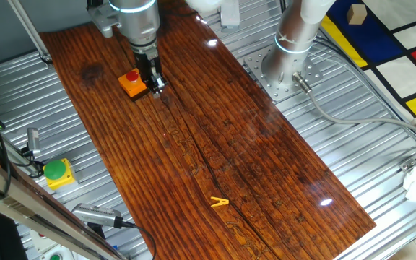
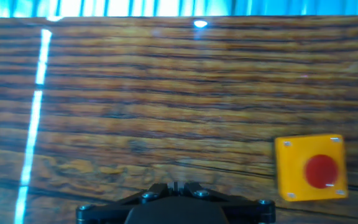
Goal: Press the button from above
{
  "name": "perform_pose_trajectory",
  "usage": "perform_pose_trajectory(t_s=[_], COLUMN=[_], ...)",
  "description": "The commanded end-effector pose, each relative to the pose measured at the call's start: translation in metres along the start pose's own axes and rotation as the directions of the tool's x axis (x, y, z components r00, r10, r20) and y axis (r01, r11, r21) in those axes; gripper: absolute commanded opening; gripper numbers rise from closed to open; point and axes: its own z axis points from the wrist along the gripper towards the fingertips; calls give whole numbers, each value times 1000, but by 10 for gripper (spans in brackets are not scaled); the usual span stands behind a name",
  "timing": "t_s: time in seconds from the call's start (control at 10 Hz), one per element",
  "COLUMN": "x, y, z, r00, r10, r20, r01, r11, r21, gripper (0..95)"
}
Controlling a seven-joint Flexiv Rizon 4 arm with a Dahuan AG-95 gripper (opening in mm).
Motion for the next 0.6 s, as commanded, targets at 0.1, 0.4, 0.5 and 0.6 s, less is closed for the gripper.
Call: perform_pose_trajectory(t_s=[0.1,0.4,0.5,0.6], x=[3,19,21,20], y=[-33,-98,-105,-107], z=[-4,-13,-12,-10], r00=[966,957,961,964], r10=[258,288,275,267], r20=[21,17,12,10], r01=[-257,-288,-274,-266], r11=[950,947,951,954], r21=[176,144,141,138], gripper=[0,0,0,0])
